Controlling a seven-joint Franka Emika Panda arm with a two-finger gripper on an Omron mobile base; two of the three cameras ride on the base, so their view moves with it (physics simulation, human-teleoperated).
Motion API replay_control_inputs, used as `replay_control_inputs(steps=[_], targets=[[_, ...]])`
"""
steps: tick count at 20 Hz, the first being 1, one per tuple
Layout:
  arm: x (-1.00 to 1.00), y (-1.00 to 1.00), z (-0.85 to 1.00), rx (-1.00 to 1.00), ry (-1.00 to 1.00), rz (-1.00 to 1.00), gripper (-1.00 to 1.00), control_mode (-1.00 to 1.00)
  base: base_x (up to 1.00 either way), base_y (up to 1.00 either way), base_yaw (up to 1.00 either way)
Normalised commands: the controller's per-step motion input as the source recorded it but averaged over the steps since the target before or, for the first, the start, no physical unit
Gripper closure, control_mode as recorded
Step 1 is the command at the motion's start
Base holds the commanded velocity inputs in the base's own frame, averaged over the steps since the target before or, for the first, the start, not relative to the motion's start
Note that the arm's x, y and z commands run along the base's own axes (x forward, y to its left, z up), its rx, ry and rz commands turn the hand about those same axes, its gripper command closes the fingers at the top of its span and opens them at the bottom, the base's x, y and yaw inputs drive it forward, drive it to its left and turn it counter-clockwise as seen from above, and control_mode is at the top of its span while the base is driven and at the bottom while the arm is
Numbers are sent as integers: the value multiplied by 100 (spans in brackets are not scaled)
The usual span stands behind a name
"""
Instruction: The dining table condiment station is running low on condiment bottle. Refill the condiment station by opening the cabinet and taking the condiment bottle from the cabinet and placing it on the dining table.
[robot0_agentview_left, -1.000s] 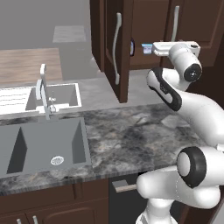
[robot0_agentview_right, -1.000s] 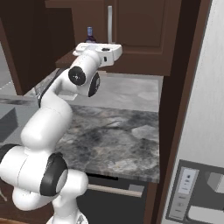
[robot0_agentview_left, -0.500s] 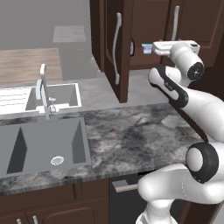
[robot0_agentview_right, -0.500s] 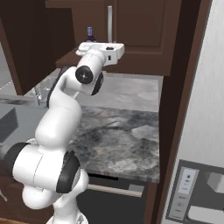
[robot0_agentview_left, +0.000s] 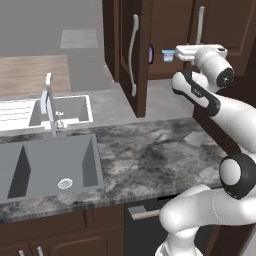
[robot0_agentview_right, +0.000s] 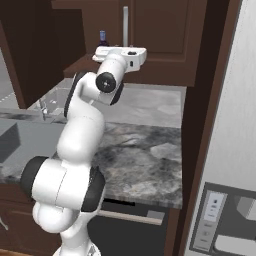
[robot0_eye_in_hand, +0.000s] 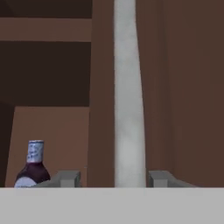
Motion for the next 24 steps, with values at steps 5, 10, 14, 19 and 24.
replay_control_inputs(steps=[5,10,14,19,24], targets=[[43,0,-8,0,0,6,100,-100,0,0,0],[48,0,-14,0,1,3,100,-100,0,0,0],[23,0,-13,0,9,0,100,-100,0,0,0],[22,0,-15,-1,7,0,100,-100,0,0,0],[16,8,-23,-4,4,0,100,-100,0,0,0]])
